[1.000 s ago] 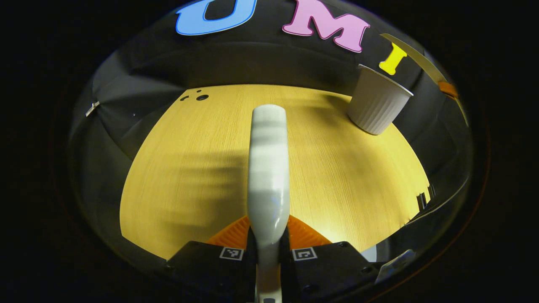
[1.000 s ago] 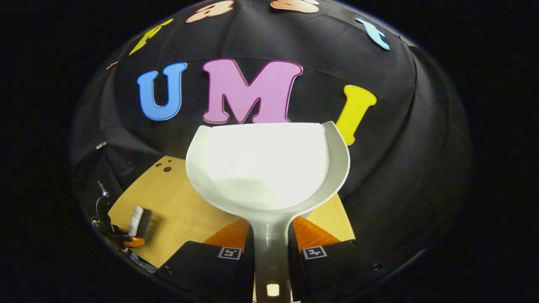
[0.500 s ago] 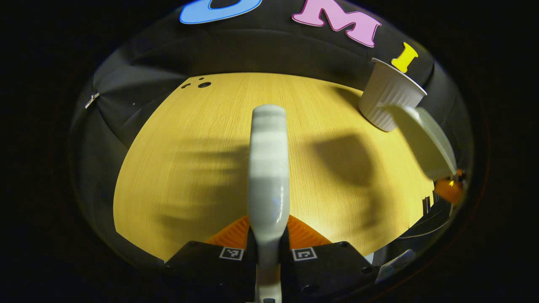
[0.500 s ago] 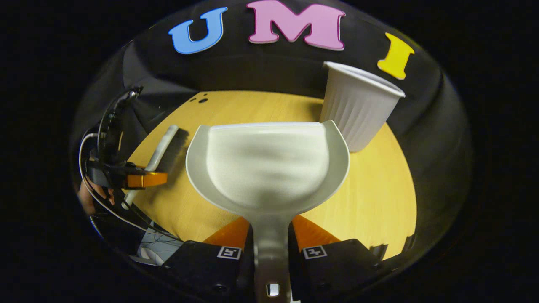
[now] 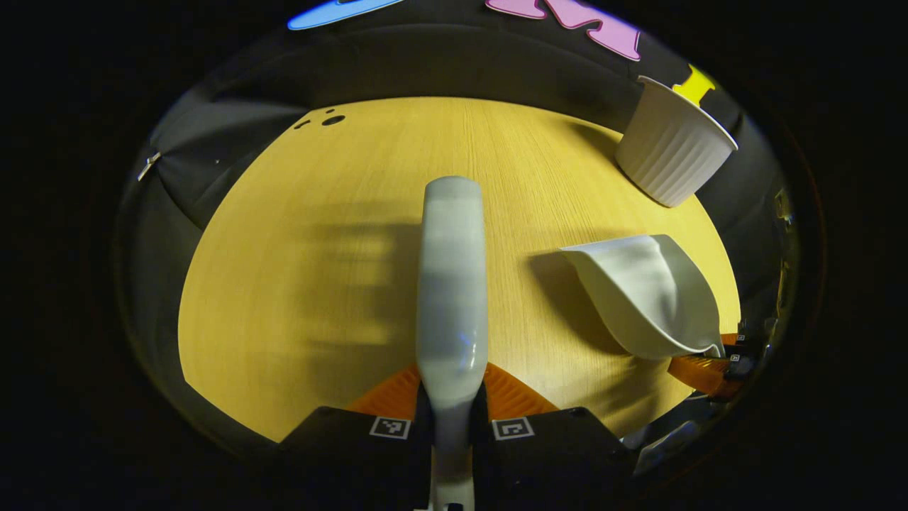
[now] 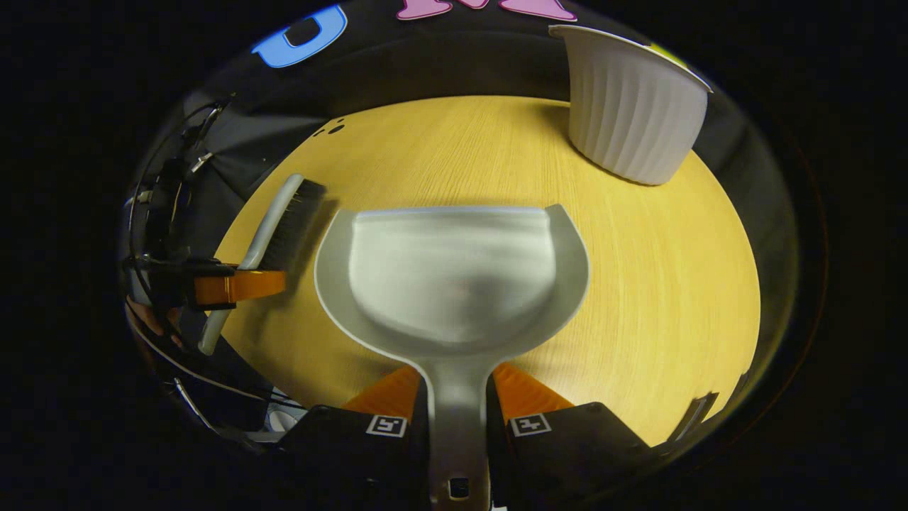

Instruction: Pick up the small broom and dustpan from the desktop, sweep the trash into the dustpan with the broom, and then empty the trash into the garbage bin.

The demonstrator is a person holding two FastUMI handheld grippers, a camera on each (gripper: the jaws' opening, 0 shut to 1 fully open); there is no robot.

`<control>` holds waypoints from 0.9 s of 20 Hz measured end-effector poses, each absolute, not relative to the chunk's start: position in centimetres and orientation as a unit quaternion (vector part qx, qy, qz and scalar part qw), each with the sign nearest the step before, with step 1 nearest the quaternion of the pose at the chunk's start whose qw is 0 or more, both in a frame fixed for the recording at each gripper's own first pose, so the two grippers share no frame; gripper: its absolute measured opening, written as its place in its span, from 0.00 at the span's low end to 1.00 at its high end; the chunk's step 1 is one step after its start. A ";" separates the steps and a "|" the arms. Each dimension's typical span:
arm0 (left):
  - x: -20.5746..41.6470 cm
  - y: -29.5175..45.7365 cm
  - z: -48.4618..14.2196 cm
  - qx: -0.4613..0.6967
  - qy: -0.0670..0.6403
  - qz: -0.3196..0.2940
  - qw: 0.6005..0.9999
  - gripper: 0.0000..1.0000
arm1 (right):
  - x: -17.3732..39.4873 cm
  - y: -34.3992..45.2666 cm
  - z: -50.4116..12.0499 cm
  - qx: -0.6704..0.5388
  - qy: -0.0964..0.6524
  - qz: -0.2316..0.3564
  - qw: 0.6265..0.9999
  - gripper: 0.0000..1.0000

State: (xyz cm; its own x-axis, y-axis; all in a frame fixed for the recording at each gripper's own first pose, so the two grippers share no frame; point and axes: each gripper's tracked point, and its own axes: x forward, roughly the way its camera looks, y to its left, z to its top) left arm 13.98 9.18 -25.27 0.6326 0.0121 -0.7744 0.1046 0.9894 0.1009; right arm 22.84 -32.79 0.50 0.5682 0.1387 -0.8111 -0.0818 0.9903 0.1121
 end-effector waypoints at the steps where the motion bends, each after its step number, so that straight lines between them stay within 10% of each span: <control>1: 14.3 8.9 -25.4 0.068 0.433 -0.026 0.898 0.28 | 23.3 -32.8 0.5 0.026 0.458 0.062 0.886 0.38; 10: 16.3 8.1 -25.7 0.115 0.457 -0.020 0.882 0.30 | 24.8 -31.5 -0.5 0.058 0.482 0.051 0.873 0.31; 13: 16.1 7.8 -25.2 0.104 0.450 -0.020 0.887 0.36 | 24.8 -31.8 0.1 0.052 0.473 0.061 0.877 0.69; 14: 15.9 7.5 -24.7 0.097 0.443 -0.020 0.891 0.48 | 24.9 -31.9 0.7 0.053 0.467 0.062 0.881 0.85; 18: 14.3 7.0 -21.2 0.096 0.401 -0.028 0.911 0.98 | 24.4 -32.7 4.0 0.061 0.431 0.056 0.899 1.00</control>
State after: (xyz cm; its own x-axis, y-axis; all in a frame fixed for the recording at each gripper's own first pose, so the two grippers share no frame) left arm 14.33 6.97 -21.22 0.6773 0.0263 -0.7352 0.1279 0.9799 0.1529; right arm 24.37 -32.67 3.97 0.6225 0.1538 -0.7674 -0.0490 0.9862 0.1580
